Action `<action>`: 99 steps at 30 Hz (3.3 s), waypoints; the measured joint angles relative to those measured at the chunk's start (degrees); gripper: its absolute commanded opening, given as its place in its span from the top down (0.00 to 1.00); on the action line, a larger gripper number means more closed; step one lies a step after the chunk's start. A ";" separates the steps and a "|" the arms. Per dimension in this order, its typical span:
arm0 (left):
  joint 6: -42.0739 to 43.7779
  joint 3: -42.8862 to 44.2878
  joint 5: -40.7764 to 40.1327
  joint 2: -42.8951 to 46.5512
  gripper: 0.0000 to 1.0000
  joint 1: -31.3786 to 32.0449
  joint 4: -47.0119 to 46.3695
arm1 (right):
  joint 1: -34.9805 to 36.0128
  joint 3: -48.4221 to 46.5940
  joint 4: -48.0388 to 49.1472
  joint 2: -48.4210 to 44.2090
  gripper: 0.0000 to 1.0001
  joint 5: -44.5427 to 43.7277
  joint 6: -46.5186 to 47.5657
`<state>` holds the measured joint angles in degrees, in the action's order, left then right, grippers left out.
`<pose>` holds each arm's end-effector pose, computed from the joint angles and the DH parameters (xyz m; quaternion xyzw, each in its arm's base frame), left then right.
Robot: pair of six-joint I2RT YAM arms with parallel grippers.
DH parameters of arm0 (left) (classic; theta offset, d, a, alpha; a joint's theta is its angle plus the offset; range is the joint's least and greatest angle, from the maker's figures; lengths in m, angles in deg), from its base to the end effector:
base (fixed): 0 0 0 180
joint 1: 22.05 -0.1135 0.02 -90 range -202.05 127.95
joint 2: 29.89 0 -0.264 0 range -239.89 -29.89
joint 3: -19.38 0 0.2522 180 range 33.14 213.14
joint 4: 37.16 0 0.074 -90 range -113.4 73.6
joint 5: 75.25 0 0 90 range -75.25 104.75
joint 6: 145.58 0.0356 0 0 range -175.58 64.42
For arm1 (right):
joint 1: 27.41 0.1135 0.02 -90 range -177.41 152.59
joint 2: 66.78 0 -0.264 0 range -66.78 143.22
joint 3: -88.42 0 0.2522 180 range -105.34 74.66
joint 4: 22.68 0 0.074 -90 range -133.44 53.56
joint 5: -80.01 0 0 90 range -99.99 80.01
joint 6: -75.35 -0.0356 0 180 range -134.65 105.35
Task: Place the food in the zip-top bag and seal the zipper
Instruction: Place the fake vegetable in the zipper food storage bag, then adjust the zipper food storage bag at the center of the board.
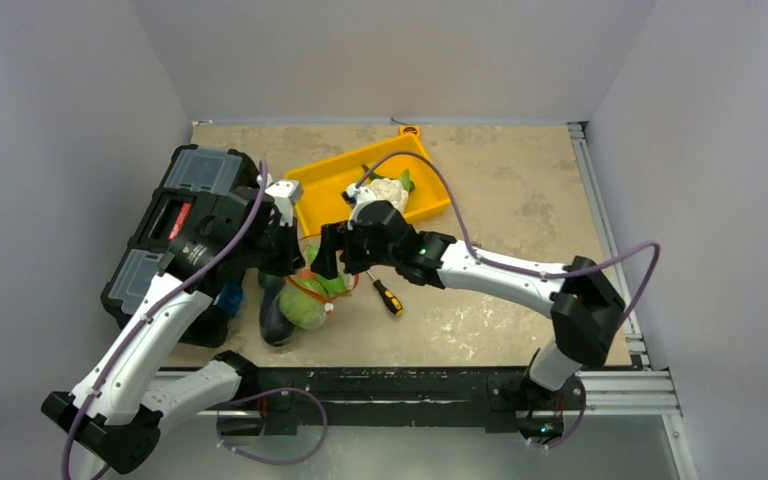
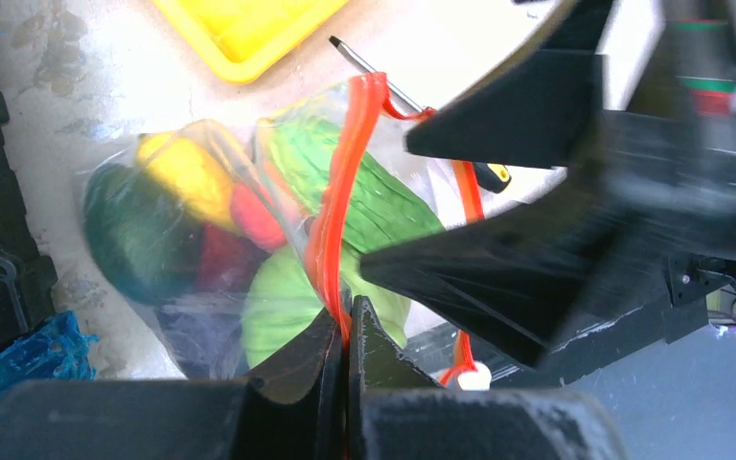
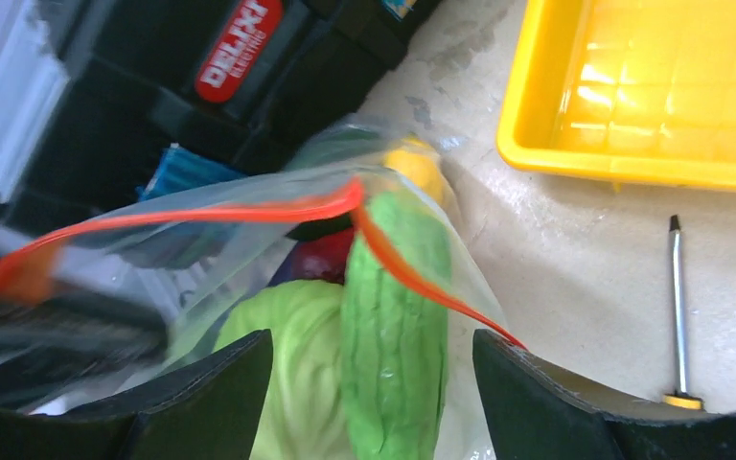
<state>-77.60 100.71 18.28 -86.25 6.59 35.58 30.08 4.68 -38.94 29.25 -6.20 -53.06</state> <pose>0.1534 -0.0863 0.3587 0.0649 0.9302 -0.1800 0.3132 0.2078 0.3305 0.2700 -0.1591 0.8445 0.3982 0.3209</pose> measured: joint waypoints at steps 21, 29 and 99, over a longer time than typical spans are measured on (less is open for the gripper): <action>-0.04 -0.74 -1.29 1.09 1.00 0.00 -1.14 | -3.76 13.79 -4.11 -10.71 0.55 -1.07 2.38; -0.11 -0.74 -1.27 1.09 1.00 0.00 -1.14 | -2.75 17.27 3.21 -11.04 1.00 7.63 1.33; -28.00 -20.59 -2.40 22.34 1.00 -1.62 -12.37 | -1.86 -5.97 1.03 -1.70 1.00 24.48 6.29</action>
<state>-105.60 80.12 15.88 -63.91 4.98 23.21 28.22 -1.28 -37.91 27.54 18.28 -46.77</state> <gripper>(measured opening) 0.003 0.004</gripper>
